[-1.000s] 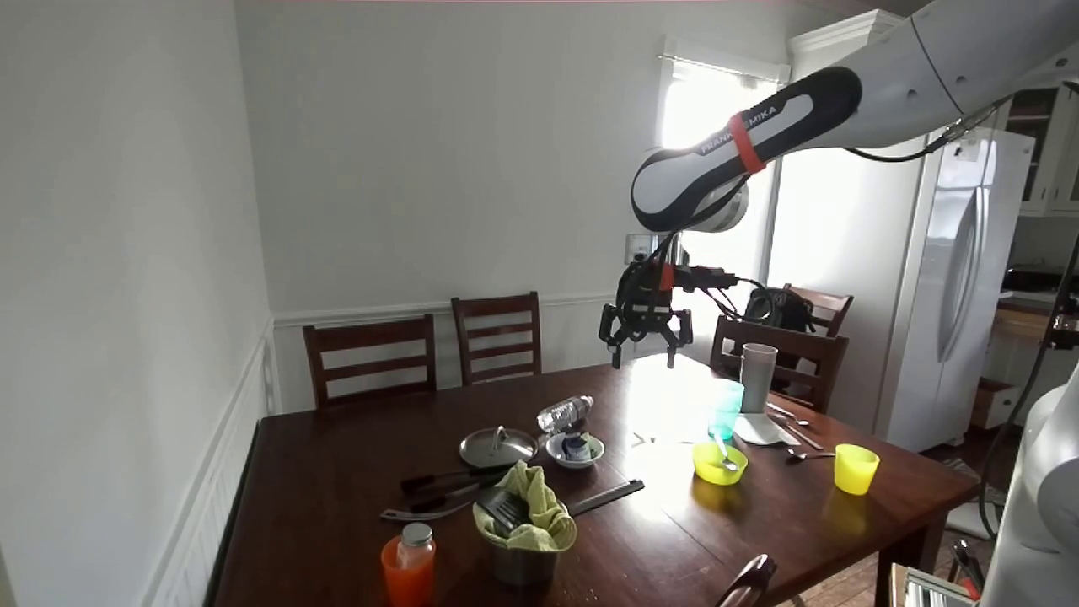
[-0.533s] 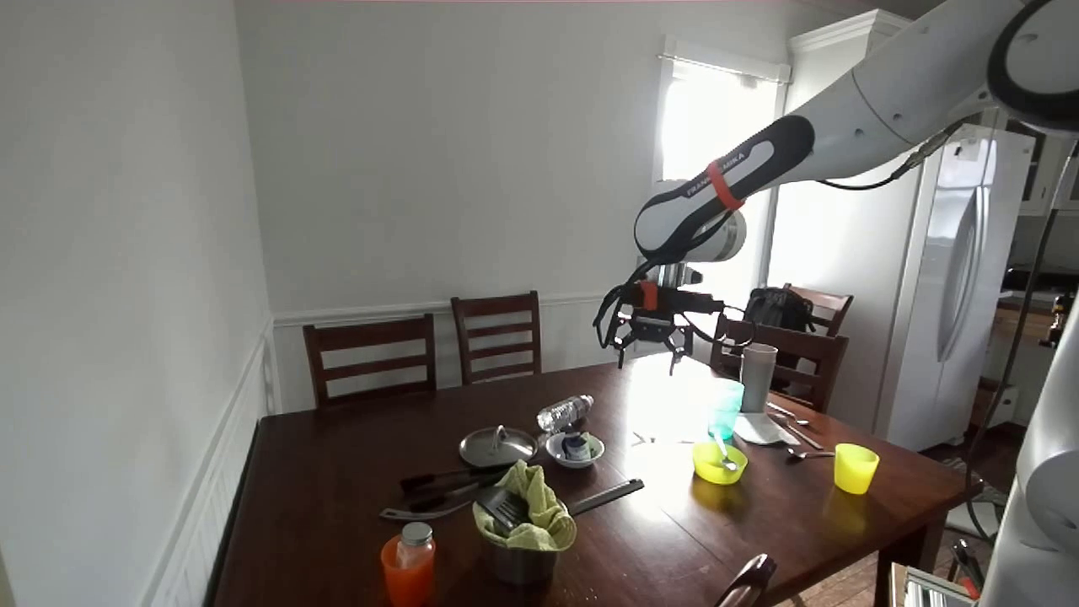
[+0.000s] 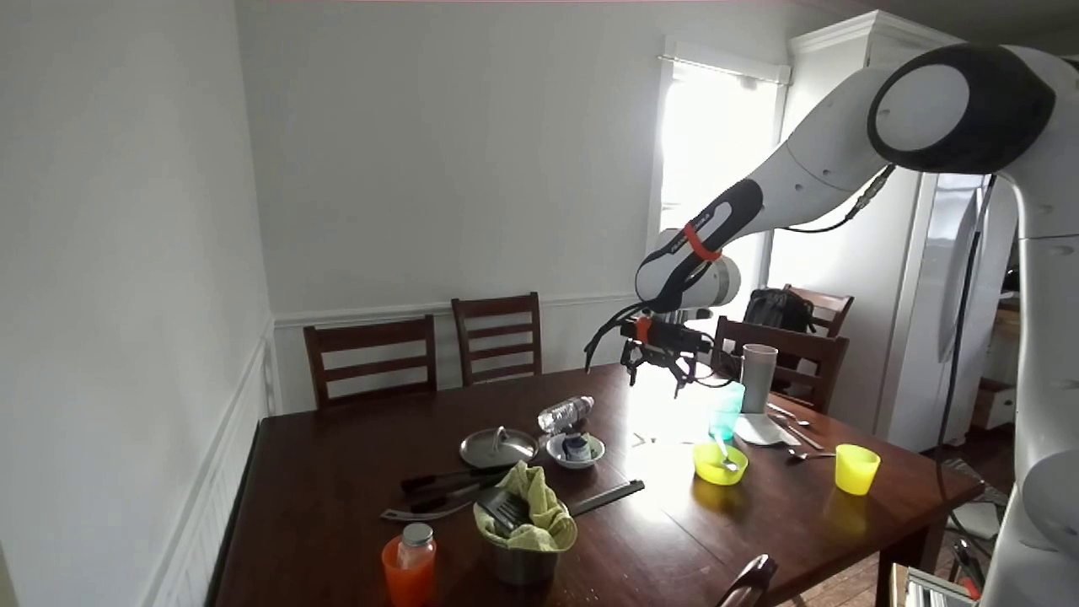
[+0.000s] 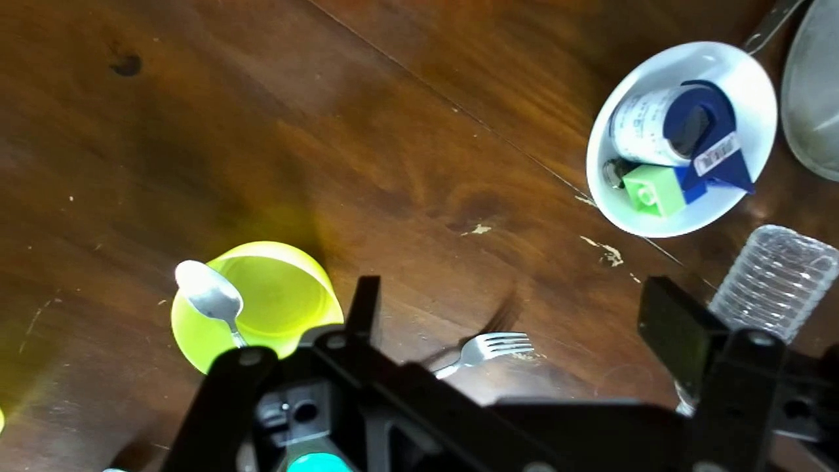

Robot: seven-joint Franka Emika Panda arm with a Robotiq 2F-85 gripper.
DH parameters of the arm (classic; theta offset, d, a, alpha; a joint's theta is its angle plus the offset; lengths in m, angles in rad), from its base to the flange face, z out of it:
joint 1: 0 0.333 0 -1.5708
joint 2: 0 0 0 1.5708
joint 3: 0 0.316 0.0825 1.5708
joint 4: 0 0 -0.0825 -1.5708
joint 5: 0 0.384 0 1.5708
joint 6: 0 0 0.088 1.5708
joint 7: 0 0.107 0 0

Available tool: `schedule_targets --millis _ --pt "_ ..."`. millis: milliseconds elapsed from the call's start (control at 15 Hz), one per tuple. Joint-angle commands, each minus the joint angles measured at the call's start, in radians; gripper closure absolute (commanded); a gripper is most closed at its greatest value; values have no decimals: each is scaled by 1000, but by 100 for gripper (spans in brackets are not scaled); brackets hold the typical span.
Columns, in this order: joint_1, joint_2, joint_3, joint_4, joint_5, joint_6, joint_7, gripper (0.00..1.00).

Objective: Put the fork on the spoon on the yellow bowl

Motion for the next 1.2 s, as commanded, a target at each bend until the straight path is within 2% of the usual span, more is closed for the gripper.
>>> schedule_targets --millis 0,133,200,267,467,867,1133 --pt "18 0 -15 2 5 -2 -5 0" --pt "21 -8 -14 2 5 -3 -4 0" --pt "19 8 -16 29 1 -97 0 0" --pt "29 64 -44 61 -47 -71 142 0" --pt "7 179 -60 123 23 -20 219 0" --pt "-9 379 -110 281 95 -21 433 0" --pt "-57 482 -95 384 137 -25 426 0"
